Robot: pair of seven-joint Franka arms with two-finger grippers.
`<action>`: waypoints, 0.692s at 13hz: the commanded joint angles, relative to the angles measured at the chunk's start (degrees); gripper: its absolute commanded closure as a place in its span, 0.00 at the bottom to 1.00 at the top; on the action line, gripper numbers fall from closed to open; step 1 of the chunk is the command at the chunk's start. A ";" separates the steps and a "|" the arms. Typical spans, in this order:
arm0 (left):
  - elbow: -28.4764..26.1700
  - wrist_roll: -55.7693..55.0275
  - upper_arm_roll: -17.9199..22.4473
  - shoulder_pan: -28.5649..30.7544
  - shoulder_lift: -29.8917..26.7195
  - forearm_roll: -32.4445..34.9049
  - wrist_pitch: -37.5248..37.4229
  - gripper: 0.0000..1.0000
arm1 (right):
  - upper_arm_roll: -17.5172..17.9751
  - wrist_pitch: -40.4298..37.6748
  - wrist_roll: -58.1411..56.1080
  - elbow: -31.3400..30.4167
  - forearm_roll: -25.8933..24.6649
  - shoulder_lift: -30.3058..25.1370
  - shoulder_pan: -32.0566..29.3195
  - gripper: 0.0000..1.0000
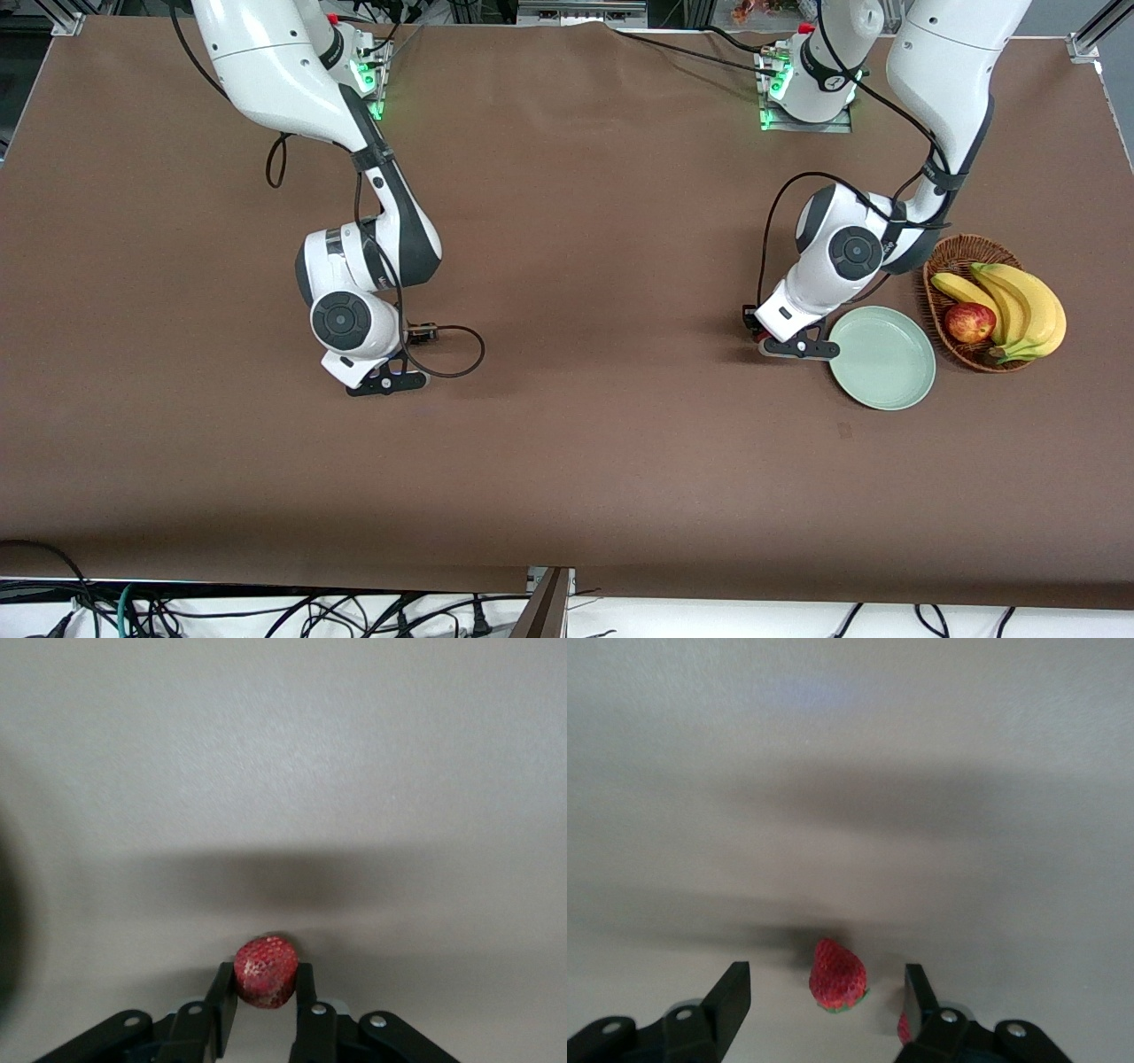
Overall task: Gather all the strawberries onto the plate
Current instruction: 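Place the strawberry on the plate with the left gripper while the right grasps another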
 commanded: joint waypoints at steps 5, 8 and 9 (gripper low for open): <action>3.37 13.57 0.15 8.69 -2.99 1.83 -1.56 0.99 | 0.50 2.81 -1.03 -4.36 2.48 -1.04 -0.01 0.50; 3.81 25.00 0.59 13.96 -2.99 1.82 -1.56 0.98 | 0.50 2.90 -1.12 -4.45 2.48 -1.04 -0.01 0.54; 3.81 28.69 1.03 15.72 -2.99 1.82 -1.56 0.97 | 0.41 3.16 -1.12 -4.62 2.48 -0.95 -0.01 0.55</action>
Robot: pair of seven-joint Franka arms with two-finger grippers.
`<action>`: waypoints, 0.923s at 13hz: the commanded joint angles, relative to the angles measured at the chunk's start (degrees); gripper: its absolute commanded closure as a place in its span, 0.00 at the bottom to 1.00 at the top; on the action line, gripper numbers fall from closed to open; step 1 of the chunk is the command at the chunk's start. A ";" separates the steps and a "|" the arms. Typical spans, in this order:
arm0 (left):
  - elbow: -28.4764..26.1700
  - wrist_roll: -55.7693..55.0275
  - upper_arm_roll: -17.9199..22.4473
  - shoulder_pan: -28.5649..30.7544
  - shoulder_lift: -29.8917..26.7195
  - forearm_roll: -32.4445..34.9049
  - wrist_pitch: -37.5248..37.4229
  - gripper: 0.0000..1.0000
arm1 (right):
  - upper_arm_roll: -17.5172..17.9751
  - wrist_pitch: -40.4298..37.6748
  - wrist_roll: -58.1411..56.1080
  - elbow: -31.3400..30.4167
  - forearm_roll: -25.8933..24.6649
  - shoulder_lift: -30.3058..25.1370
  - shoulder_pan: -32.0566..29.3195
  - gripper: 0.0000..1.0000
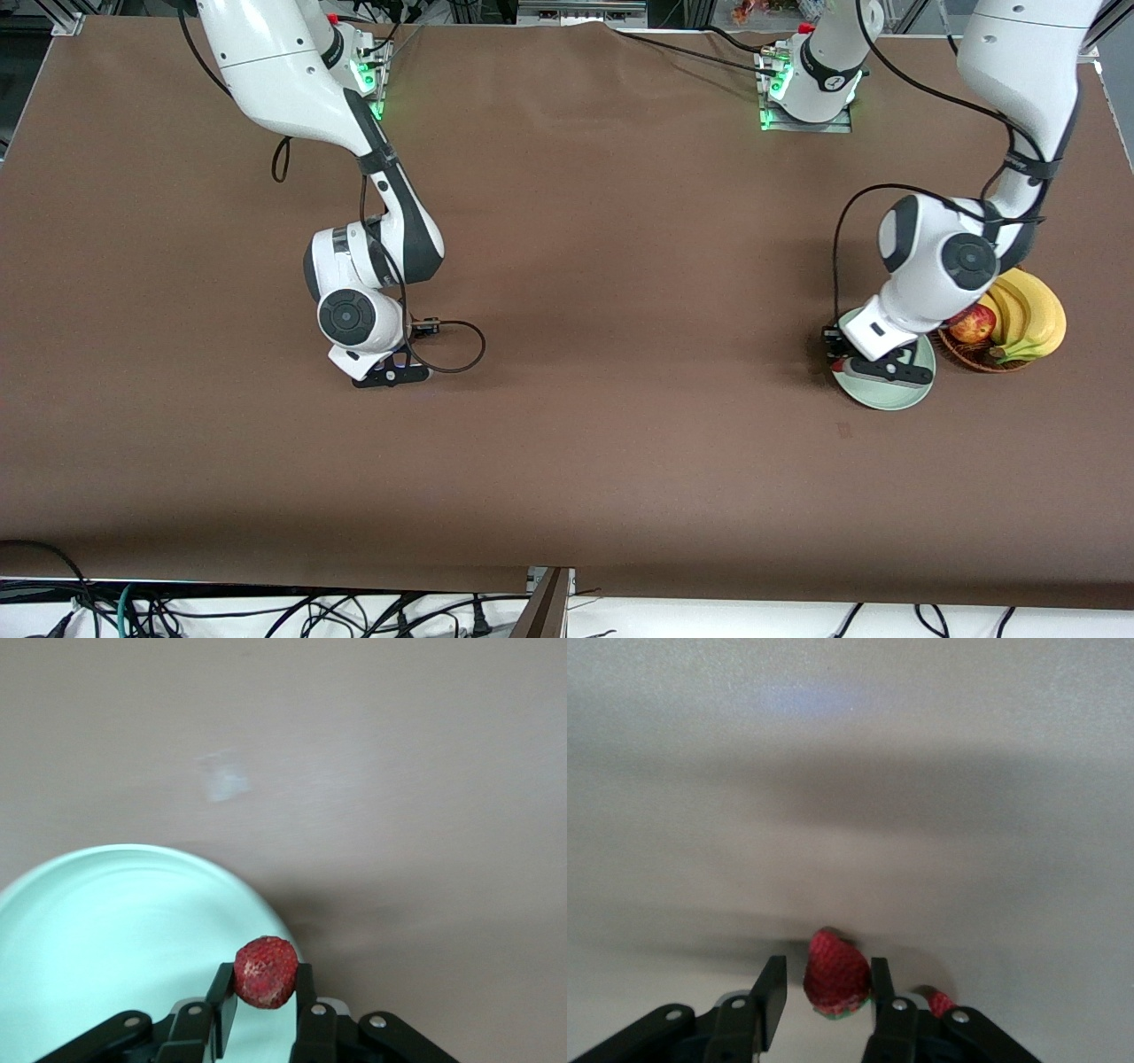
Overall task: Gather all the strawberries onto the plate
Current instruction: 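Place the strawberry on the plate with the left gripper while the right grasps another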
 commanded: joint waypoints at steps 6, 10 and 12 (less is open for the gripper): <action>-0.58 17.37 0.17 9.86 -0.28 0.83 -1.20 0.68 | 0.20 1.75 -1.60 -2.07 1.50 -1.21 -0.03 0.82; -0.58 16.49 0.08 9.86 -0.10 0.56 -1.37 0.36 | 0.20 -0.87 -1.16 0.12 10.09 -1.65 0.58 0.82; -0.49 16.40 0.00 9.77 -0.19 0.29 -1.55 0.00 | 0.20 -3.86 0.23 2.49 17.03 -1.65 1.19 0.82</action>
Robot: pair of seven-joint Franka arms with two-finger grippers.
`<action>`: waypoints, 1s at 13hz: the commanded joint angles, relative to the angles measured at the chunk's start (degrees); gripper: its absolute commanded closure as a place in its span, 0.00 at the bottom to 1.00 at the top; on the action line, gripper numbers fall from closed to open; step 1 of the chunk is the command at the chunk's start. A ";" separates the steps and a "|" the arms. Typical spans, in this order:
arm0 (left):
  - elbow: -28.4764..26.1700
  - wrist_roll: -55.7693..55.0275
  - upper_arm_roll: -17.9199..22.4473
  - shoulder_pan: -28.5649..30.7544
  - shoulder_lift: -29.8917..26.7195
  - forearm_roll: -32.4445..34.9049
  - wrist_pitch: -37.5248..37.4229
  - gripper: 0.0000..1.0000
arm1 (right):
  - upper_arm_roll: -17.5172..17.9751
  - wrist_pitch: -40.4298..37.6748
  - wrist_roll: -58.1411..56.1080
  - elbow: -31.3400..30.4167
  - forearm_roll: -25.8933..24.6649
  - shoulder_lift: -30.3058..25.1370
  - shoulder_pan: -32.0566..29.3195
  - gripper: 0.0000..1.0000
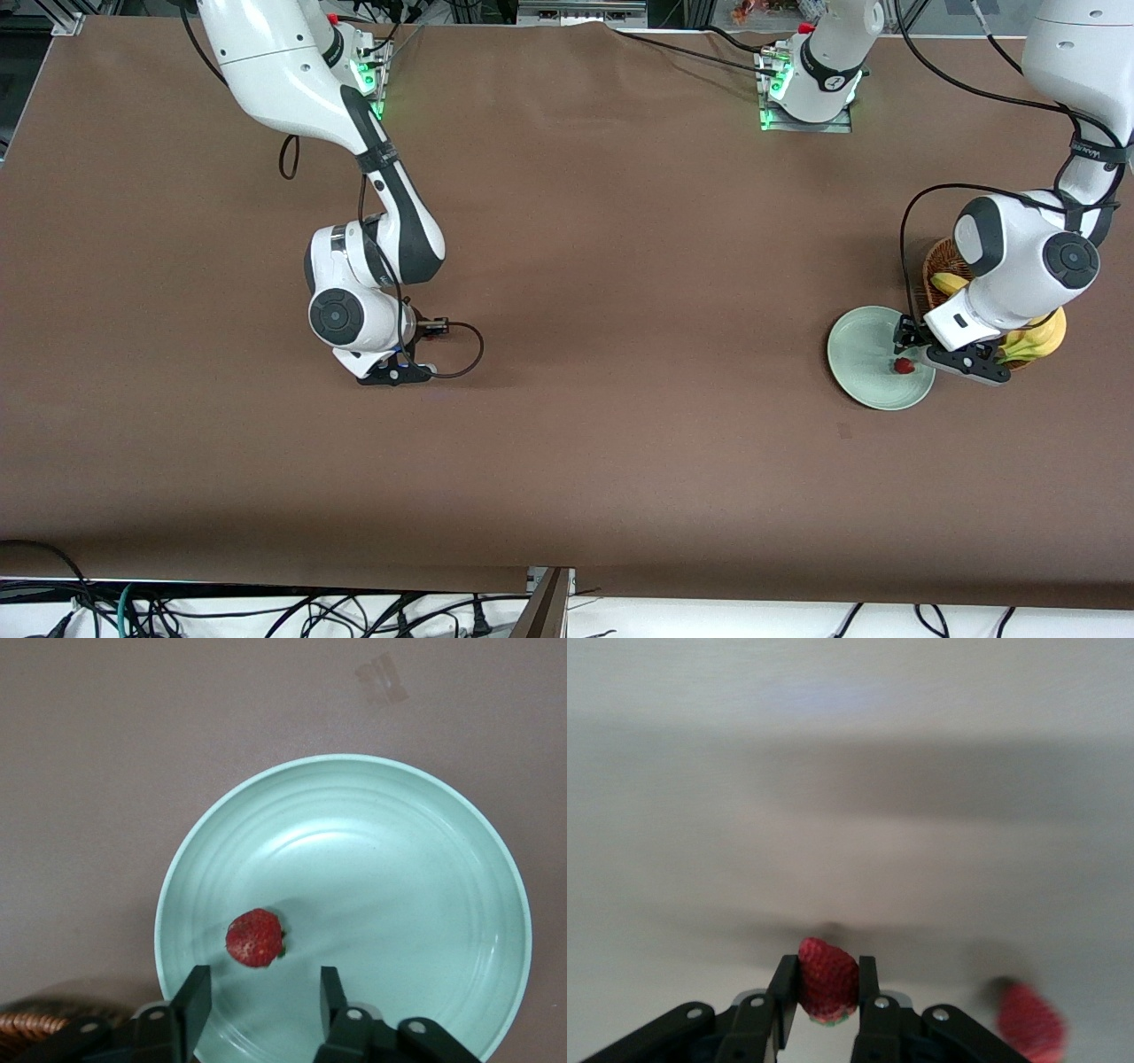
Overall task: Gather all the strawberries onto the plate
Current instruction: 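Place the strawberry on the plate with the left gripper while the right grasps another, then set the second strawberry down mid-table with the right gripper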
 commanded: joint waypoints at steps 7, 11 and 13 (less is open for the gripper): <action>6.47 -3.46 -4.40 -2.86 -1.24 -8.85 -9.27 0.00 | 8.18 1.14 21.33 10.13 22.83 2.74 2.58 0.79; 9.90 -15.76 -7.57 -4.00 -1.24 -8.59 -16.39 0.00 | 15.30 20.53 35.81 17.15 27.68 9.14 6.96 0.75; 9.73 -18.33 -8.89 -4.35 -0.80 -8.15 -16.40 0.00 | 16.20 31.43 48.37 26.53 27.51 15.90 12.14 0.71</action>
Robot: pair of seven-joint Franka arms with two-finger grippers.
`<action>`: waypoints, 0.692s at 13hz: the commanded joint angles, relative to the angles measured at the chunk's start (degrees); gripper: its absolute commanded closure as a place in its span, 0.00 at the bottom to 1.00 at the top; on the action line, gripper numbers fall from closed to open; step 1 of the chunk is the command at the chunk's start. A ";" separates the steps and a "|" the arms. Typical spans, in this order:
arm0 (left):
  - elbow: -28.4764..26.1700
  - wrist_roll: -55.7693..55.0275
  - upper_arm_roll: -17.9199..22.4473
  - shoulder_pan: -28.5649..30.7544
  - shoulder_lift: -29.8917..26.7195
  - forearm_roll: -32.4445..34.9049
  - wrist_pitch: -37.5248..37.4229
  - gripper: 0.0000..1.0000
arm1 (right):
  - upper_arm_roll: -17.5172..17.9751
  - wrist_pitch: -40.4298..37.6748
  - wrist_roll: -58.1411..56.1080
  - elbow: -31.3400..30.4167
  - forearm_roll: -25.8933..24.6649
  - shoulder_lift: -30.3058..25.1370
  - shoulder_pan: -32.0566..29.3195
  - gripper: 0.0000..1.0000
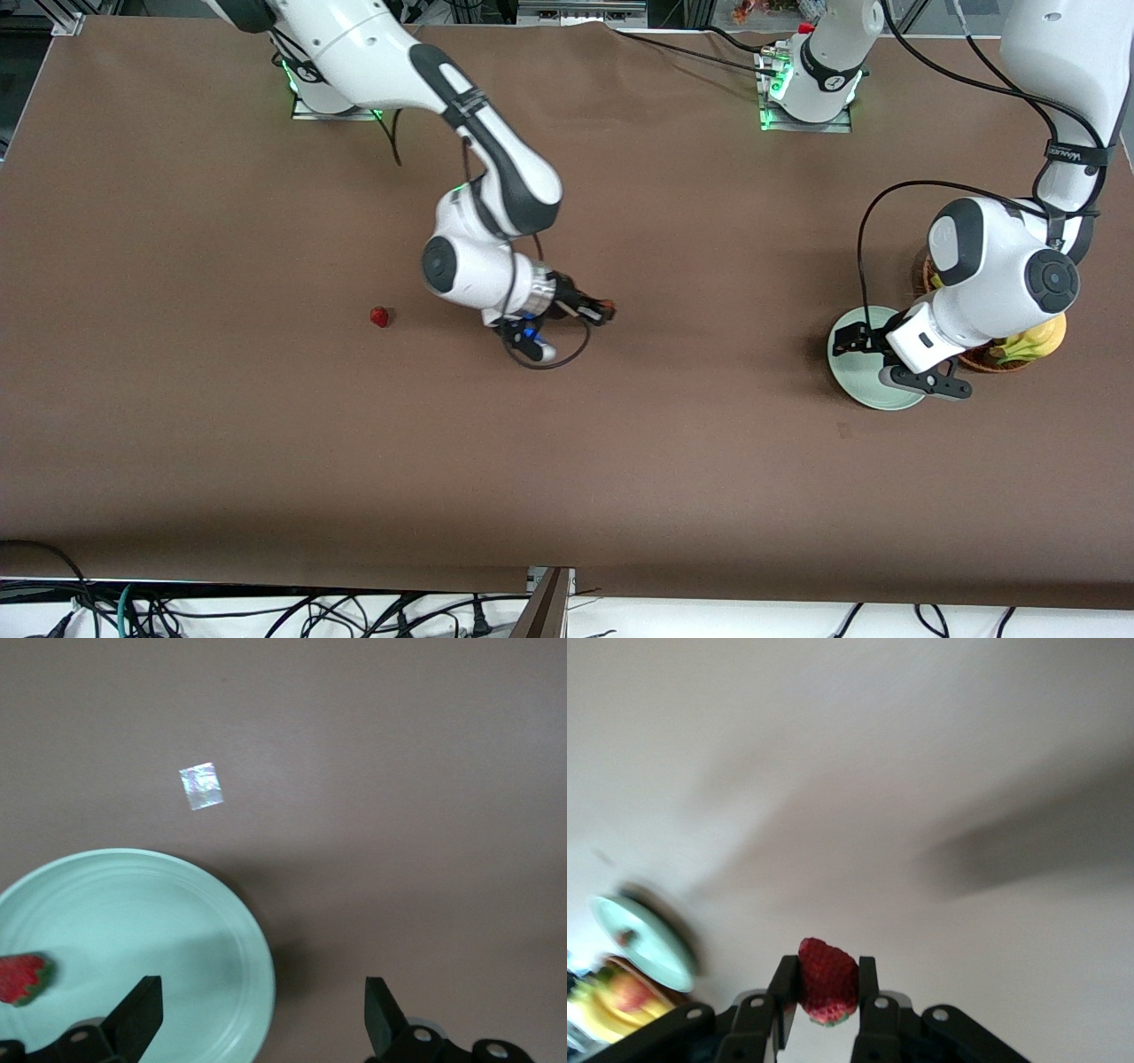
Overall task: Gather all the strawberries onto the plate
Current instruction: 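Set the second strawberry down mid-table with the right gripper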
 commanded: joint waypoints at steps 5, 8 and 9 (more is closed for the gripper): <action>-0.20 -9.49 -1.65 -3.80 1.06 -0.10 -1.29 0.00 | -0.13 16.56 17.68 15.72 -0.85 11.35 8.73 0.00; -0.81 -11.33 -1.65 -5.90 1.59 -0.10 -1.20 0.00 | -2.05 12.20 17.24 13.44 -3.21 9.24 8.38 0.00; -0.99 -13.08 -1.65 -6.61 2.12 0.07 -1.12 0.00 | -4.07 6.95 17.07 12.48 -5.58 7.76 8.38 0.00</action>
